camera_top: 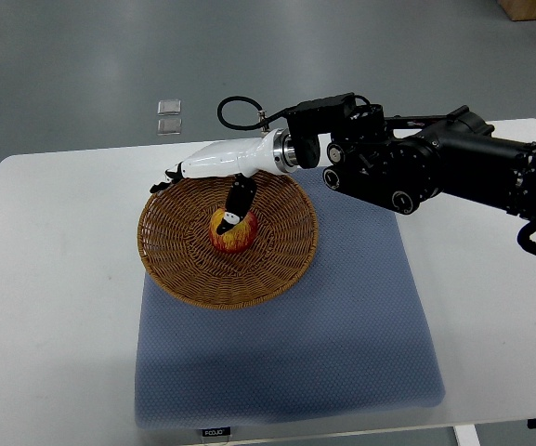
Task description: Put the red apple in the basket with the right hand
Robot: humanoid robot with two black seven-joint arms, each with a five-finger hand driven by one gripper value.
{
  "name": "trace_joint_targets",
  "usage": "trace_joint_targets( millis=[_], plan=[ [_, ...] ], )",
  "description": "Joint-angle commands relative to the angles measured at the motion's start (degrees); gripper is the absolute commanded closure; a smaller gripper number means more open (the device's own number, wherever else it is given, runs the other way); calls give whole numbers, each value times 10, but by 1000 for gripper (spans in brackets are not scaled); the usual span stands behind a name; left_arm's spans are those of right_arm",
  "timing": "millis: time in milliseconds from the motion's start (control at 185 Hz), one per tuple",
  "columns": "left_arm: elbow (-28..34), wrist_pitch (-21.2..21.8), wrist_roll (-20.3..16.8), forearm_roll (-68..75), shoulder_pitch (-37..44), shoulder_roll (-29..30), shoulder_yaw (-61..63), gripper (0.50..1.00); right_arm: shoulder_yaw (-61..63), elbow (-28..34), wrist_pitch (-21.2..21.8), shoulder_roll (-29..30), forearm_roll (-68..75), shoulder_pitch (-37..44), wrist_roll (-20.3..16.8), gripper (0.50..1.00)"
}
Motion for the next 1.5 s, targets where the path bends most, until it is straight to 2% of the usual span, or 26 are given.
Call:
trace_joint_targets(
  millis=[0, 43, 200, 248, 302, 308, 448, 556, 562, 643, 686, 691, 702, 832, 1269, 1437, 1496],
  plan=[
    [1, 0, 0, 0, 0, 0, 0, 500, 54, 1, 32, 0, 54, -5, -8, 589],
    [1, 0, 0, 0, 0, 0, 0, 500, 54, 1, 32, 0, 54, -5, -8, 589],
    [2, 0, 0, 0, 0, 0, 2, 500, 128, -9, 25, -29, 168, -46, -44, 589],
    [2, 0, 0, 0, -1, 0, 3, 500, 150, -13, 11, -40, 200, -61, -59, 591],
    [2, 0, 0, 0, -1, 0, 3, 500, 150, -13, 11, -40, 200, -62, -59, 591],
    [1, 0, 0, 0, -1, 0, 3, 500, 169, -20, -14, -47, 227, -79, -74, 589],
    [-1, 0, 0, 1, -2, 0, 2, 500, 199, -59, -80, -54, 273, -121, -93, 591],
    [-1, 0, 0, 1, -2, 0, 2, 500, 218, -70, -97, -55, 300, -135, -99, 591],
    [-1, 0, 0, 1, -4, 0, 2, 500, 238, -76, -110, -56, 333, -150, -109, 591],
    [-1, 0, 0, 1, -7, 0, 2, 500, 261, -78, -137, -57, 381, -171, -123, 591],
    [-1, 0, 0, 1, -7, 0, 2, 500, 261, -78, -138, -57, 381, -171, -123, 591],
    [-2, 0, 0, 1, -7, 0, 2, 500, 265, -78, -158, -57, 400, -180, -124, 591],
    [-2, 0, 0, 1, -7, 0, 2, 500, 266, -78, -165, -57, 406, -182, -124, 591],
    [-1, 0, 0, 1, -9, 0, 2, 500, 266, -79, -204, -57, 456, -199, -124, 591],
    [-1, 0, 0, 1, -9, 0, 2, 500, 338, -79, -213, -69, 565, -236, -126, 589],
    [-1, 0, 0, 1, -9, 0, 2, 500, 361, -75, -204, -84, 611, -263, -123, 587],
    [-1, 0, 0, 1, -9, 0, 2, 500, 361, -73, -188, -91, 611, -270, -123, 585]
  ],
)
